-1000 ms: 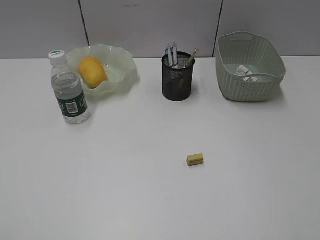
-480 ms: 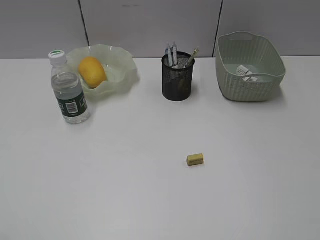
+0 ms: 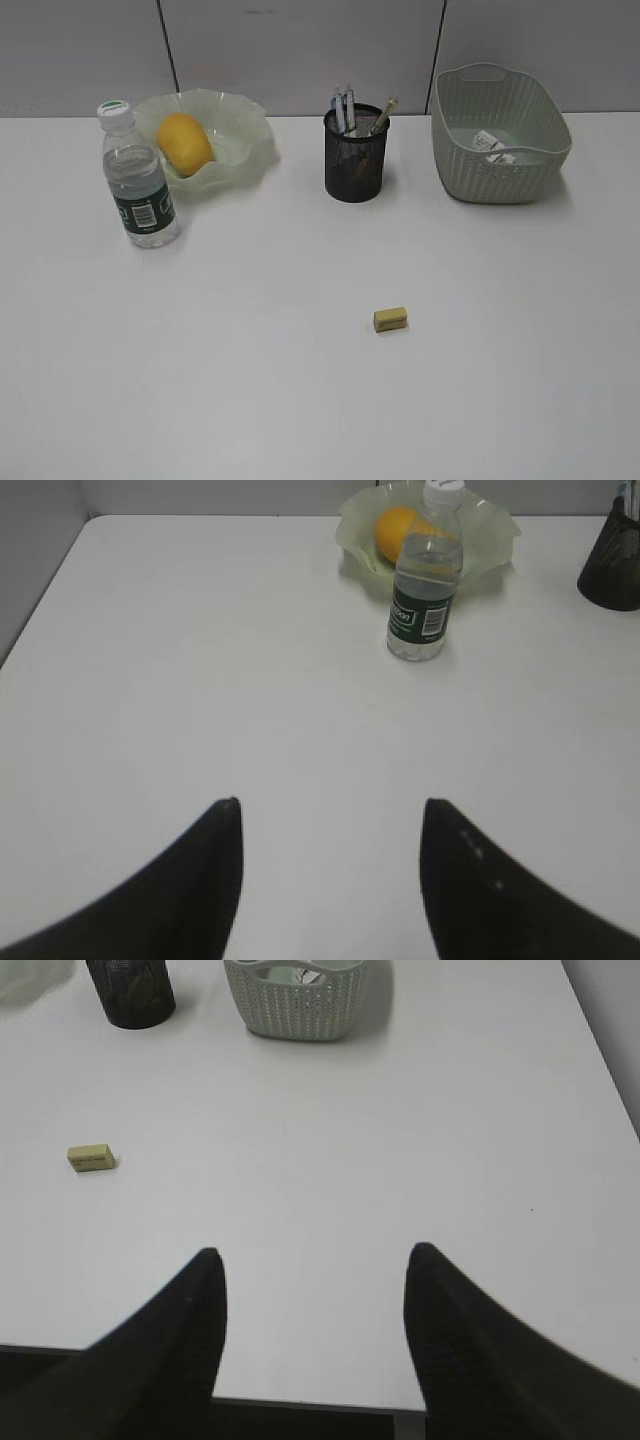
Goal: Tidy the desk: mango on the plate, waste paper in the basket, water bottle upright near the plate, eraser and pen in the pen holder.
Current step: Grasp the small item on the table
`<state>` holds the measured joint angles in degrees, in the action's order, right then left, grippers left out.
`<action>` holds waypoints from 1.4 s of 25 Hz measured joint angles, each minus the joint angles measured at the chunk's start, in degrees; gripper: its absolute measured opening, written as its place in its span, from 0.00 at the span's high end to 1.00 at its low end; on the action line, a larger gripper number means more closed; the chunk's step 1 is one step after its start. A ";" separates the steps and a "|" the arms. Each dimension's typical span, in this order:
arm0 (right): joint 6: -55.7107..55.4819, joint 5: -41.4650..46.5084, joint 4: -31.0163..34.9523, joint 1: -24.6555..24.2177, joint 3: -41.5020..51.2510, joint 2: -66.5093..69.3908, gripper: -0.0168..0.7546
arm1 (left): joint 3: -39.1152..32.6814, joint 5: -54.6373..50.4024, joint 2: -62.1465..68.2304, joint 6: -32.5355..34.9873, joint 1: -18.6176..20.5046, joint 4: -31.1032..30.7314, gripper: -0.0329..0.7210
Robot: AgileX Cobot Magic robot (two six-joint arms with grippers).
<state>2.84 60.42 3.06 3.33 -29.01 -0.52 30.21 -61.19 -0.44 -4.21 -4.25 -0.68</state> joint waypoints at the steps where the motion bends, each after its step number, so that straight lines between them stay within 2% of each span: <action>1: 0.00 0.00 0.00 0.00 0.00 0.00 0.39 | 0.00 0.00 0.00 0.00 0.00 0.00 0.38; 14: -0.26 -0.28 -0.22 0.00 0.02 0.00 0.39 | 0.00 0.00 0.00 0.00 0.00 0.00 0.38; 22: -0.27 -0.41 0.64 -2.82 0.08 0.00 0.39 | 0.00 0.00 0.00 0.00 0.00 0.00 0.38; 28: -0.34 -0.50 0.69 -2.87 0.08 0.00 0.39 | 0.12 -0.08 0.21 0.00 0.00 0.17 0.38; 35: -0.34 -0.52 0.69 -2.87 0.08 0.00 0.39 | 8.03 -4.16 13.80 0.00 0.00 -0.07 0.38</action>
<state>2.50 59.89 3.76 0.46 -28.93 -0.52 38.24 -65.35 13.36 -4.21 -4.25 -0.75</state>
